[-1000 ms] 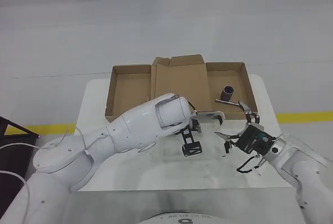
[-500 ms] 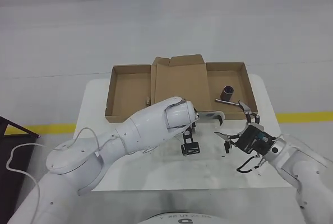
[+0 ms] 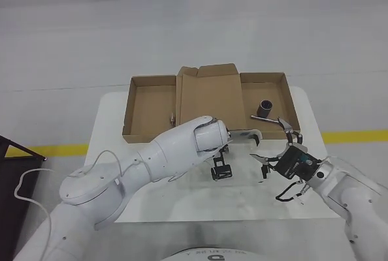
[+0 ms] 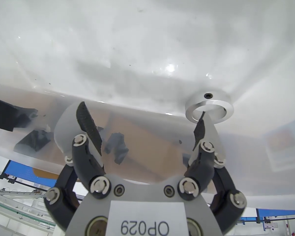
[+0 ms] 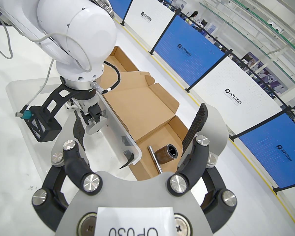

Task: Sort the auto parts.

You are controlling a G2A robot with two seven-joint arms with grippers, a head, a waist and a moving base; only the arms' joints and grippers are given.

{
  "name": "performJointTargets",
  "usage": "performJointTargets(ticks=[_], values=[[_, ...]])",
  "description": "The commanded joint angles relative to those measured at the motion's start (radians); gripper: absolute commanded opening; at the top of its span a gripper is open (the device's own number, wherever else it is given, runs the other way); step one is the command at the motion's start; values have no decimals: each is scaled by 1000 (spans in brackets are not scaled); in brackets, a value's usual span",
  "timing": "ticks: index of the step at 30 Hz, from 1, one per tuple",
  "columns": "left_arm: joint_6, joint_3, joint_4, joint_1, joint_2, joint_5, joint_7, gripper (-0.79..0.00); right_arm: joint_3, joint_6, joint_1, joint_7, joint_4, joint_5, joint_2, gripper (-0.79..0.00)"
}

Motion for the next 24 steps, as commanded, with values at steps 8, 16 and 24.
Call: performJointTargets(ticks=[8,16,24], values=[[0,0,14,1,0,0,-32,-83,0,0,0,0,0,0,0,0],[0,0,58,17,-12,0,-84,-129,0,0,0,0,0,0,0,0],[0,0,61,16,-33,0,-38,-237,0,0,0,0,0,0,0,0]])
